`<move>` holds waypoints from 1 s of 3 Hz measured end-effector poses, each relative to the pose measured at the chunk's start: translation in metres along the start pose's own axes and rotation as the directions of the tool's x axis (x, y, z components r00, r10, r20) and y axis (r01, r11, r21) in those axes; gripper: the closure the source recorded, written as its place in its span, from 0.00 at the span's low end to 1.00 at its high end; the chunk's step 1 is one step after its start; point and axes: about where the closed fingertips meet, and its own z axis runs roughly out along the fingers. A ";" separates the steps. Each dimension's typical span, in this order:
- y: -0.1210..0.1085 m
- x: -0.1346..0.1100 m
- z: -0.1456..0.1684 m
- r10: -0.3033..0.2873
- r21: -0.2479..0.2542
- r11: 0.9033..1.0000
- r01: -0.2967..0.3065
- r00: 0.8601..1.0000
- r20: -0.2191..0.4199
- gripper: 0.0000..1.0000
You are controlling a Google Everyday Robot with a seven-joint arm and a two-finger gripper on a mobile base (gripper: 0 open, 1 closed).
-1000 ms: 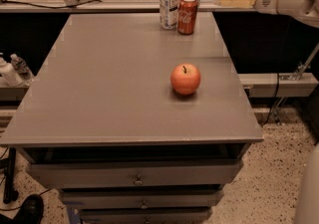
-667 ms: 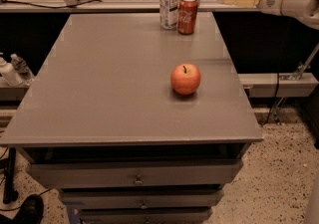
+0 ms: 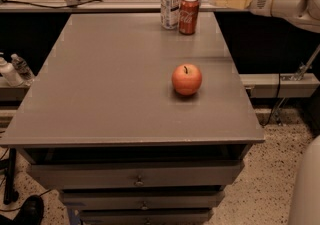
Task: Move coke can near blue plastic bottle
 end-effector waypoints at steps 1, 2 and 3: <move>0.009 -0.020 -0.010 -0.062 -0.041 0.997 0.063 0.998 0.013 0.00; 0.029 -0.064 -0.041 -0.173 -0.060 0.983 0.175 0.984 0.037 0.00; 0.058 -0.111 -0.081 -0.277 -0.056 0.958 0.280 0.959 0.057 0.00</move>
Offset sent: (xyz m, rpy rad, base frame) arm -0.0700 -0.0307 0.1515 -0.1722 -0.2766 0.1224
